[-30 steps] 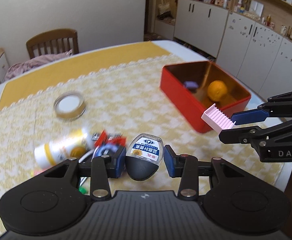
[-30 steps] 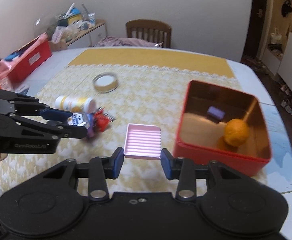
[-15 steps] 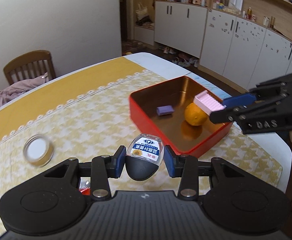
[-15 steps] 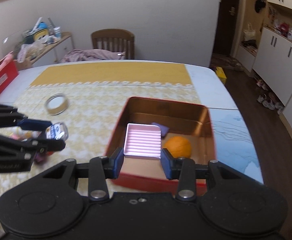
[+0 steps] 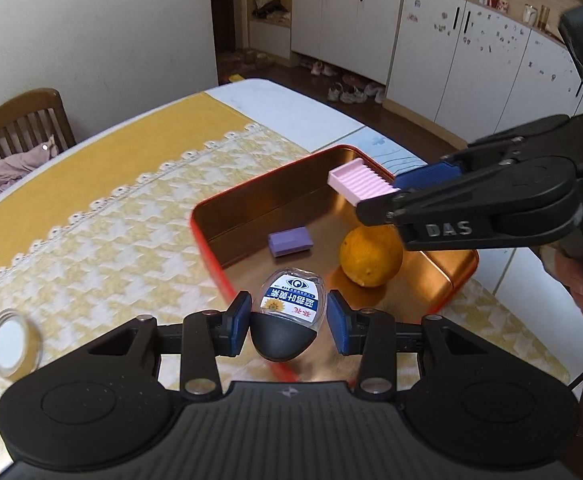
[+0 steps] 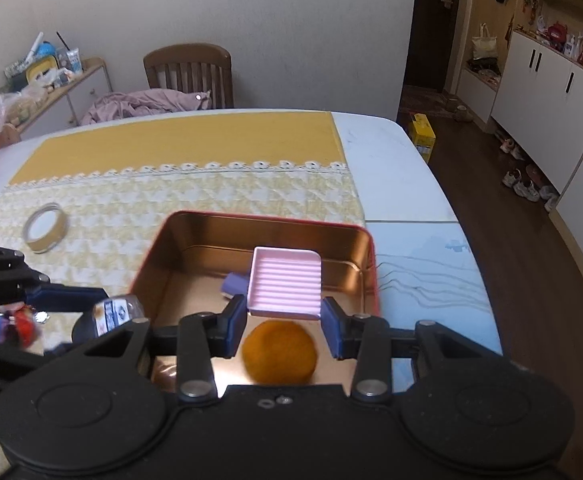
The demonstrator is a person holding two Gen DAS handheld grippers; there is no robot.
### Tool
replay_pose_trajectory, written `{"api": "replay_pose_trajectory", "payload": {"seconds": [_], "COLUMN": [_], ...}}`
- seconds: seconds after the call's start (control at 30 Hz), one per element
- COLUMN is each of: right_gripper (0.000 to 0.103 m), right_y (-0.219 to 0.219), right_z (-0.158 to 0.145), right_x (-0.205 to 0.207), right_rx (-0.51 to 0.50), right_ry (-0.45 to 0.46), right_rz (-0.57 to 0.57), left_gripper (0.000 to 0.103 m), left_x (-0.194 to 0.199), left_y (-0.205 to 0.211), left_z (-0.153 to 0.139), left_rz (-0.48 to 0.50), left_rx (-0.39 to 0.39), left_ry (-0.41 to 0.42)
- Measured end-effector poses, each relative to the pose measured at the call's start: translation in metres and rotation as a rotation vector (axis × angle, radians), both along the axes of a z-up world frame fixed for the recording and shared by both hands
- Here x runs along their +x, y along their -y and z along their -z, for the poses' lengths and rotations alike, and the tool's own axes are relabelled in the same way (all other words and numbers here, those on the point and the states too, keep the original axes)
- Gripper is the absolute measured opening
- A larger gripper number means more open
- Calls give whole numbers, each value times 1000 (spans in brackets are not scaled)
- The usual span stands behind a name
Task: Organize rigid objects
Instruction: 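Carry the pink block and oval container over the red tin with both tools, then open both tools to release the pink block and oval container into the tin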
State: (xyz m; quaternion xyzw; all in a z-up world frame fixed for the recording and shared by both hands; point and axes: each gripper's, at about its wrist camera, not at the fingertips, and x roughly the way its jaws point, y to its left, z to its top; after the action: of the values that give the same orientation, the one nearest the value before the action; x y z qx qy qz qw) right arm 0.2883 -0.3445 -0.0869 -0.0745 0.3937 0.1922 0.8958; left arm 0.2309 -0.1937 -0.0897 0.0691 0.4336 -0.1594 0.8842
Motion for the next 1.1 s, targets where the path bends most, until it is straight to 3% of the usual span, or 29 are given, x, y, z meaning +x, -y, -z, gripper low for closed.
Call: {"api": "replay_pose_trajectory", "payload": {"seconds": [0.27, 0.57, 0.77, 1.1], "right_gripper": [39, 39, 40, 41], "right_y": [-3, -13, -14, -21], "right_z": [20, 38, 46, 49], "right_x": [41, 64, 71, 69], "right_rx": [-32, -89, -107, -162], "right_ry": [-89, -129, -141, -144], "right_rz": [-28, -107, -127, -180], "left_gripper": [40, 40, 40, 40], "left_x": [36, 60, 69, 70], "left_y": [21, 33, 42, 50], "left_z": [20, 47, 53, 59], "left_rz": [-27, -47, -42, -45], "left_rx": [43, 77, 82, 153], "left_ry": [-61, -133, -136, -104]}}
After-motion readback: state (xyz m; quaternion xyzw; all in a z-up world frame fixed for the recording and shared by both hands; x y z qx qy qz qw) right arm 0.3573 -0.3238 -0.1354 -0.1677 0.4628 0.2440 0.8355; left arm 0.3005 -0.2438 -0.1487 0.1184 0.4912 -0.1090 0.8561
